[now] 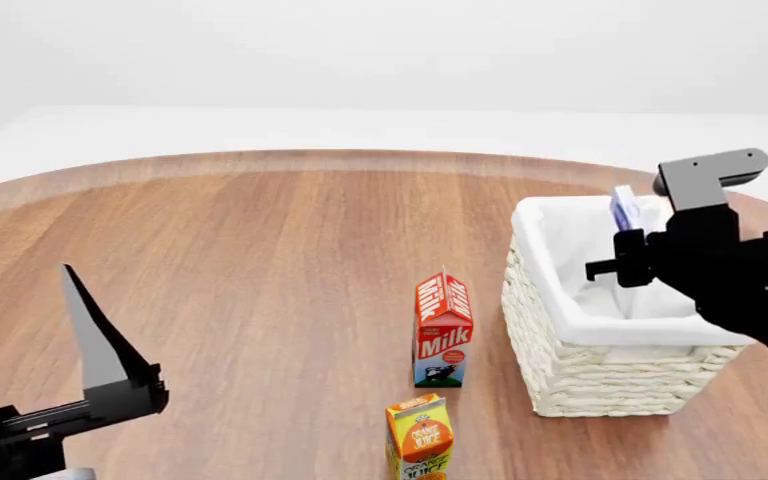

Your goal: Pick up the cream cheese box and the butter, and put them in the basket.

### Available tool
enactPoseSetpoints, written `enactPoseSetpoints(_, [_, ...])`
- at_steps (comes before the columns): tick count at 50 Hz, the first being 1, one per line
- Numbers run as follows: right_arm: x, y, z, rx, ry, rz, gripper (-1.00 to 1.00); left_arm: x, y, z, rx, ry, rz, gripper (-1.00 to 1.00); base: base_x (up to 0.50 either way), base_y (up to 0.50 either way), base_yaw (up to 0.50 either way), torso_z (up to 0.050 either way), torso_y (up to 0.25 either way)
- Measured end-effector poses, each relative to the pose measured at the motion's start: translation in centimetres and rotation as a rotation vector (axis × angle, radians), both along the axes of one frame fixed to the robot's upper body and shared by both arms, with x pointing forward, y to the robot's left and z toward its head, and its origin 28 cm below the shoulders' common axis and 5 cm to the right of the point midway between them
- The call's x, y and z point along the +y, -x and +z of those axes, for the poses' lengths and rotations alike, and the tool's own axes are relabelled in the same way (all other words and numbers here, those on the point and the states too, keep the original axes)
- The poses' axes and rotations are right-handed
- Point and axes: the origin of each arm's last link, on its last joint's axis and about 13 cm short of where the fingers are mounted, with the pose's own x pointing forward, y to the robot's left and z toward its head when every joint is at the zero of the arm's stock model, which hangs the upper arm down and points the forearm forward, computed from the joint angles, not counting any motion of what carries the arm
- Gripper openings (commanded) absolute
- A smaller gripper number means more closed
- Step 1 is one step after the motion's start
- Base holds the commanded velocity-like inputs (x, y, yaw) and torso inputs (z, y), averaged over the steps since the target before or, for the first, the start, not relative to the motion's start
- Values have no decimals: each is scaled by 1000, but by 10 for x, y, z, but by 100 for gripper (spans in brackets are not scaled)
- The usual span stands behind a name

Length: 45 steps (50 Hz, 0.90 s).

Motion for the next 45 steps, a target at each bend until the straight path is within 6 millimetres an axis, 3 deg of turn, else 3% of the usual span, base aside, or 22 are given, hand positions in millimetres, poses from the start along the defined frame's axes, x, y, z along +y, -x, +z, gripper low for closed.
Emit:
enactPoseSetpoints(39, [0,-1,-10,21,26,3,-100,-1,0,-1,3,-3,-2,100,0,0,0,0,1])
enactPoseSetpoints(40, [0,-1,-10,21,27,2,100,-1,0,-1,3,-3,-2,100,0,0,0,0,0])
enactPoseSetpoints(45, [-2,-2,-7,11,38,-8,100,-1,0,-1,3,-3,-2,100,0,0,0,0,0])
